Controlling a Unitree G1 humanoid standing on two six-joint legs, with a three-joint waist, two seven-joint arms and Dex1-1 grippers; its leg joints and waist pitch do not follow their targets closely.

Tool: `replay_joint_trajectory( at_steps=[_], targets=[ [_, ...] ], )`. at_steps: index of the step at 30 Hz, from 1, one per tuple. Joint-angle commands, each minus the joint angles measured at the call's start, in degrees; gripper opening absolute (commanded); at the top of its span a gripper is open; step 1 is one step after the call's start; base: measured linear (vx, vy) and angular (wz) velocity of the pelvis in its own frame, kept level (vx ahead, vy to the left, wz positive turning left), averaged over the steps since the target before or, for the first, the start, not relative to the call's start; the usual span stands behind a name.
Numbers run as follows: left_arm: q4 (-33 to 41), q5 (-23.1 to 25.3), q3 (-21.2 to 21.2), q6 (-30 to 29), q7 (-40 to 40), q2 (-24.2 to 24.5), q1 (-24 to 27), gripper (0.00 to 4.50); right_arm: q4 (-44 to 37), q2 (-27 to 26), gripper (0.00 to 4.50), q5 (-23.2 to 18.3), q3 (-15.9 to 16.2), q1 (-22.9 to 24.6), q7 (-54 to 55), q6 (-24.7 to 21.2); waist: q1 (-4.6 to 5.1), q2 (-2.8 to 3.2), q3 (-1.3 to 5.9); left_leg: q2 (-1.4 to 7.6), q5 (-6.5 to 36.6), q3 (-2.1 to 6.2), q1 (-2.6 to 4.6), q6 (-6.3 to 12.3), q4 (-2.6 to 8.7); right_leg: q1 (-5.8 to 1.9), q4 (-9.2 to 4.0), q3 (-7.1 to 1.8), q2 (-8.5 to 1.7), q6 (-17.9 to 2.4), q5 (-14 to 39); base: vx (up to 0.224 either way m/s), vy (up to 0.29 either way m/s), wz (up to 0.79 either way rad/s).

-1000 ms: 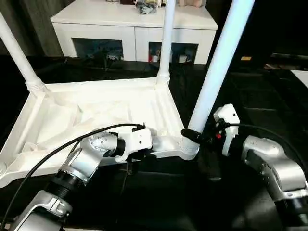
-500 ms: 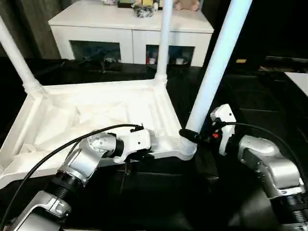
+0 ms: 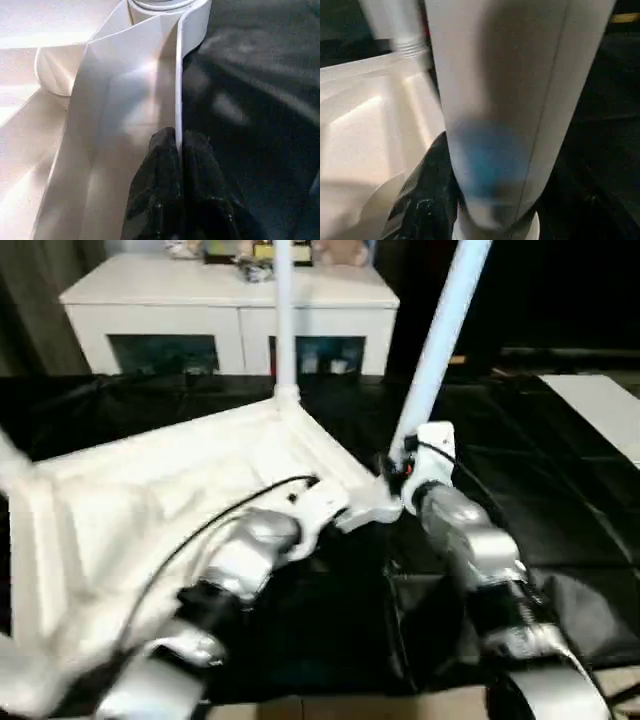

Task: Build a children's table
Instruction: Rotate leg to tighten

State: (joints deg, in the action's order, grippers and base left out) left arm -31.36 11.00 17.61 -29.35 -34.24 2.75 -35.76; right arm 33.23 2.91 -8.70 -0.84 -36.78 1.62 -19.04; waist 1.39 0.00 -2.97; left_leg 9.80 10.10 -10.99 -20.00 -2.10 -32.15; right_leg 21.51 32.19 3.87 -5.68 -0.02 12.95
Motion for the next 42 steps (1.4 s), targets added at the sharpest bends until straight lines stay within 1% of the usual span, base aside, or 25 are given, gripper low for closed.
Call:
replay_joint_trajectory(
  at_steps=[1, 2, 3, 4, 5, 6, 7, 8, 9, 10, 11, 12, 13, 14, 15, 17, 21, 25, 27, 30, 31, 35, 37, 41, 42],
  targets=[
    [2.07, -1.45, -1.32, -1.03, 2.60, -2.79, -1.86, 0.00, 9.53, -0.31, 1.83, 1.15, -1.82, 1.58, 4.58, -1.55, 0.57, -1.05, 2.10, 0.37, 39.87, 0.91, 6.08, -3.82, 0.73, 4.06, -9.56, 2.09, -2.49, -0.99, 42.52, 0.000, 0.000, 0.00],
    [1.52, -0.76, -1.32, -1.03, 3.80, -3.14, -2.45, 0.00, 12.13, -0.96, 1.83, 1.22, -2.25, -0.07, 5.56, -0.59, 1.32, -1.39, 1.59, -0.53, 28.83, 1.60, 4.92, -1.42, -2.97, 2.56, -12.34, 3.86, -5.47, 2.71, 50.04, 0.000, 0.000, 0.00],
    [1.52, -0.76, -1.32, -1.03, 3.80, -3.14, -2.45, 0.00, 12.13, -0.96, 1.83, 1.22, -2.25, -0.07, 5.56, -0.59, 1.95, 1.14, 0.92, 1.90, 32.89, 2.90, 2.33, -1.55, 0.86, -1.81, -11.22, 9.06, -3.54, 5.03, 43.36, 0.008, 0.031, -0.33],
    [1.39, -0.65, -1.47, -1.11, 4.02, -3.07, -2.65, 0.00, 13.09, -1.14, 1.83, 1.20, -2.24, -0.76, 5.17, -0.09, 1.95, 1.14, 0.92, 1.90, 32.89, 2.90, 2.33, -1.55, 0.86, -1.81, -11.22, 9.06, -3.54, 5.03, 43.36, 0.016, 0.107, -0.36],
    [1.33, -0.55, -1.73, -1.06, 4.28, -2.79, -2.82, 0.00, 14.07, -1.27, 1.83, 1.22, -2.08, -1.49, 4.48, 0.48, -2.27, 3.75, 0.89, 1.56, 52.03, -0.48, -5.62, -8.05, 10.83, -8.12, 6.21, 7.09, 1.78, -1.53, 8.82, 0.016, 0.107, -0.36],
    [1.37, -0.51, -1.83, -1.19, 4.55, -2.71, -2.87, 0.00, 14.68, -1.31, 1.83, 1.34, -2.06, -1.81, 4.35, 0.90, -2.80, 1.46, 3.05, 2.46, 45.54, 0.56, -1.47, -7.11, 9.83, -6.33, 6.50, 1.99, -0.16, -1.39, 13.82, 0.000, 0.000, 0.00],
    [1.45, -0.45, -1.79, -1.14, 4.36, -2.27, -2.81, 0.00, 15.11, -1.35, 1.83, 1.38, -2.06, -2.08, 4.03, 1.27, -2.21, -1.63, 3.95, 2.62, 36.13, 1.86, 1.59, -6.87, 5.52, -2.89, 2.07, -0.80, -3.92, -0.38, 28.20, 0.059, -0.145, 0.06],
    [1.33, -0.15, -1.49, -0.69, 4.26, -1.51, -2.76, 0.00, 16.02, -1.45, 1.83, 1.37, -2.22, -2.68, 3.72, 2.19, -2.54, -3.96, 2.33, 0.27, 16.67, 2.88, 3.24, -2.43, -7.03, 2.99, -8.45, -2.10, -10.42, -1.73, 59.60, 0.059, -0.145, 0.06],
    [1.23, 0.05, -1.26, -0.37, 4.17, -1.01, -2.73, 0.00, 16.66, -1.53, 1.83, 1.36, -2.36, -3.10, 3.54, 2.84, -2.93, -2.99, 3.00, 0.76, 7.60, 4.84, -1.54, -0.49, -6.20, -2.34, -6.29, -3.91, -11.68, -3.12, 56.03, 0.102, -0.074, -0.40],
    [1.21, 0.18, -1.13, -0.22, 4.07, -0.61, -2.66, 0.00, 17.59, -1.66, 1.83, 1.01, -2.85, -3.70, 3.26, 4.33, -4.10, -0.74, 3.16, 2.41, 0.45, 5.43, -4.85, -1.98, -0.30, -5.58, -2.80, -1.00, -7.74, -4.93, 34.03, 0.088, 0.049, -0.42],
    [1.38, 0.17, -1.15, -0.04, 3.84, -0.20, -2.48, 0.00, 18.31, -1.68, 1.83, 0.50, -3.32, -4.40, 2.27, 6.14, -3.12, -0.41, 3.75, 3.00, 0.54, 5.00, -2.00, -1.97, 1.60, -2.82, -0.35, 0.43, -2.81, -7.22, 12.14, 0.088, 0.049, -0.42],
    [1.40, 0.17, -1.15, -0.03, 3.81, -0.15, -2.47, 0.00, 18.36, -1.68, 1.83, 0.44, -3.35, -4.47, 2.12, 6.28, -2.69, 1.01, 4.37, 3.30, 2.78, 4.92, -0.69, -2.57, 1.37, -2.29, 0.80, -0.31, -2.54, -10.46, 0.76, 0.000, 0.000, 0.00],
    [1.50, 0.17, -1.14, -0.08, 3.82, -0.02, -2.42, 0.00, 19.15, -1.65, 1.83, 0.34, -3.49, -4.96, 1.67, 7.04, -2.41, 1.25, 3.99, 3.35, 4.06, 4.88, -0.99, -2.65, 1.72, -2.37, 0.78, -0.50, -2.50, -11.94, -2.49, 0.000, 0.000, 0.00],
    [1.64, 0.26, -0.80, 0.70, 3.04, 0.86, -2.32, 0.00, 19.10, -1.53, 2.18, -0.41, -3.93, -5.56, -0.75, 8.29, -1.88, 0.80, 3.74, 3.02, 8.69, 4.57, -2.02, -2.77, 2.55, -3.57, 0.48, -0.38, -2.51, -12.97, -2.52, 0.000, 0.000, 0.00],
    [1.64, 0.26, -0.80, 0.71, 3.03, 0.86, -2.32, 0.00, 19.10, -1.53, 2.53, -0.42, -3.94, -5.56, -0.77, 8.29, -1.90, 0.80, 3.80, 3.03, 13.52, 4.19, -1.54, -2.66, 2.74, -3.37, -0.23, -0.59, -2.67, -13.02, 1.61, 0.000, 0.000, 0.00],
    [1.51, 0.52, -0.17, 2.01, 2.20, 1.79, -2.40, 0.00, 18.53, -1.31, 2.55, -0.99, -4.37, -5.90, -2.58, 8.71, -1.80, 0.69, 3.73, 2.95, 15.29, 3.76, -1.27, -1.80, 2.80, -3.20, -1.03, -1.10, -3.01, -13.27, 5.16, 0.000, 0.000, 0.00],
    [1.16, 0.87, 0.83, 3.90, 0.80, 3.28, -2.45, 0.00, 16.61, -0.42, 2.86, -0.81, -3.39, -5.82, -5.64, 8.87, -2.10, 0.32, 4.02, 3.05, 8.81, 2.83, -1.56, 0.07, 2.43, -3.47, -0.73, -1.34, -2.99, -13.93, 0.30, 0.000, 0.000, 0.00],
    [1.54, 1.41, 2.36, 6.54, -2.30, 5.93, -2.23, 0.00, 8.96, 2.41, 3.17, -0.10, -0.43, -2.89, -12.30, 6.35, -2.91, 0.81, 4.50, 3.18, 1.50, 2.46, -1.42, 3.15, 1.72, -3.28, 0.30, -1.44, -2.86, -15.27, -9.82, 0.000, 0.000, 0.00],
    [1.62, 1.36, 2.54, 7.02, -2.89, 6.40, -2.18, 0.00, 7.21, 3.09, 3.40, -0.01, 0.17, -2.11, -13.91, 5.56, -3.34, 0.56, 4.67, 3.08, -0.35, 2.30, -1.54, 4.92, 1.43, -3.29, 0.72, -1.46, -2.79, -15.61, -14.13, 0.000, 0.000, 0.00],
    [2.06, 1.42, 2.94, 8.49, -4.03, 7.58, -2.02, 0.00, 1.14, 5.35, 3.62, -0.52, 1.74, 0.76, -18.14, 3.14, -3.65, 0.69, 4.54, 3.08, -0.38, 2.23, -1.52, 5.85, 1.40, -3.25, 0.62, -1.42, -2.71, -15.71, -14.54, 0.000, 0.000, 0.00],
    [3.15, 1.12, 3.54, 9.99, -6.61, 9.33, -1.54, 0.00, -7.60, 8.97, 3.71, -2.91, 3.79, 4.93, -25.51, -0.05, -3.69, 0.56, 4.53, 3.13, -0.57, 2.20, -1.55, 5.93, 1.38, -3.30, 0.73, -1.51, -2.70, -15.73, -14.79, 0.000, 0.000, 0.00],
    [4.63, 0.35, 4.54, 12.73, -11.33, 12.03, -0.74, 0.00, -17.02, 14.71, 3.99, -5.70, 6.28, 9.91, -34.71, -2.30, -4.27, 0.79, 4.35, 3.24, 0.71, 2.20, -1.47, 6.60, 1.39, -3.26, 0.53, -1.55, -2.70, -15.37, -14.07, 0.000, 0.000, 0.00],
    [6.80, -1.60, 6.02, 19.28, -19.08, 15.43, 0.65, 0.00, -23.95, 20.90, 4.22, -6.36, 8.55, 14.26, -42.71, -0.96, -4.68, 0.71, 4.39, 3.64, 2.24, 2.21, -1.40, 6.38, 1.39, -3.32, 0.52, -1.74, -2.87, -14.68, -13.06, 0.000, 0.000, 0.00],
    [9.22, -4.47, 6.08, 20.84, -26.02, 18.35, 1.91, 0.00, -28.17, 26.14, 4.48, -5.59, 9.60, 17.77, -48.85, 1.39, -5.00, 0.85, 4.17, 3.68, 4.45, 1.96, -1.10, 4.68, 1.59, -2.82, 0.35, -1.82, -2.74, -15.36, -9.66, 0.000, 0.000, 0.00],
    [10.22, -6.13, 5.64, 20.86, -28.37, 19.06, 2.36, 0.00, -29.60, 27.53, 4.48, -6.09, 9.69, 18.76, -50.99, 0.86, -5.10, 1.17, 4.10, 3.79, 5.75, 1.79, -0.96, 3.71, 1.70, -2.64, 0.35, -1.85, -2.71, -15.66, -7.74, 0.000, 0.000, 0.00]
  ],
)
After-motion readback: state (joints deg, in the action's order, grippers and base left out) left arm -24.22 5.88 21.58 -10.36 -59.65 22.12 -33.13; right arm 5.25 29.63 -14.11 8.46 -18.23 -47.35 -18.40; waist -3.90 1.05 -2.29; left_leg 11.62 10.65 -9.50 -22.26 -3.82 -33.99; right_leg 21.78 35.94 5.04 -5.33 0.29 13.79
